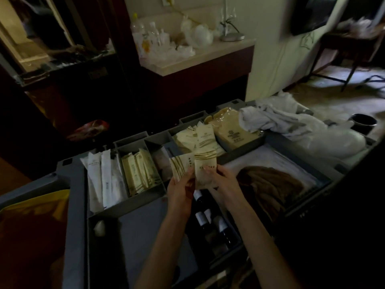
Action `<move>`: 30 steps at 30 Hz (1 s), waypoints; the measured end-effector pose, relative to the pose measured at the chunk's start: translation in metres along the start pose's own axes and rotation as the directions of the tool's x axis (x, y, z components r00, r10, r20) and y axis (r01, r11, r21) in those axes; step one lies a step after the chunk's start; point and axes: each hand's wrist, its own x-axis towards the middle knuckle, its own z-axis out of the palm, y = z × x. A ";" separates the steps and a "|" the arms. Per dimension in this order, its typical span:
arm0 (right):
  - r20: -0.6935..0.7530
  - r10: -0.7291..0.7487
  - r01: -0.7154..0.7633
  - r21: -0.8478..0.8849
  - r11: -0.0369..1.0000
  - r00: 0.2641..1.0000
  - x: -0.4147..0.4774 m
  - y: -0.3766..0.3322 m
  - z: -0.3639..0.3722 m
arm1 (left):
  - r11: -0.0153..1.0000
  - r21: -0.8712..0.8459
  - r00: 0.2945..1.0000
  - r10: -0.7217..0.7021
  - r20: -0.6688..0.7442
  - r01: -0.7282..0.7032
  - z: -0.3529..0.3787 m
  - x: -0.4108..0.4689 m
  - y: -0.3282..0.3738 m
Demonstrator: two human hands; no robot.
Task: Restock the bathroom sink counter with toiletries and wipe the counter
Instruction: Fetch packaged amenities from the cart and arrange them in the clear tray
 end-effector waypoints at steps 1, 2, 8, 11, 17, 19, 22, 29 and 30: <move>-0.012 -0.014 0.014 0.019 1.000 1.000 -0.012 0.000 -0.002 | 0.999 0.030 0.999 0.009 0.032 -0.010 -0.003 -0.009 -0.002; -0.040 -0.030 0.030 0.018 0.999 0.999 -0.025 -0.001 -0.004 | 0.997 0.069 0.999 0.011 0.051 -0.014 -0.008 -0.018 -0.003; -0.019 -0.067 0.062 -0.186 0.981 0.998 -0.109 -0.005 -0.026 | 0.886 0.434 0.967 0.058 0.250 -0.165 -0.049 -0.082 0.004; 0.020 -0.025 0.029 -0.261 0.965 0.999 -0.167 0.003 -0.037 | 0.771 0.604 0.928 -0.046 0.370 -0.203 -0.072 -0.123 0.000; -0.068 0.086 -0.104 -0.336 0.936 0.994 -0.290 0.044 -0.075 | 0.770 0.634 0.900 -0.221 0.375 -0.075 -0.113 -0.202 -0.049; -0.144 0.098 -0.143 -0.352 0.925 0.985 -0.333 0.057 -0.091 | 0.794 0.607 0.909 -0.262 0.324 0.012 -0.118 -0.227 -0.067; -0.254 0.105 -0.201 -0.389 0.899 0.962 -0.402 0.071 -0.118 | 0.789 0.611 0.853 -0.359 0.379 0.061 -0.116 -0.268 -0.097; -0.522 -0.036 -0.271 -0.499 0.823 0.852 -0.535 0.071 -0.160 | 0.681 0.722 0.671 -0.478 0.566 -0.124 -0.072 -0.353 -0.153; -0.565 -0.072 -0.257 -0.479 0.839 0.822 -0.552 0.071 -0.163 | 0.656 0.739 0.637 -0.505 0.582 -0.155 -0.065 -0.369 -0.159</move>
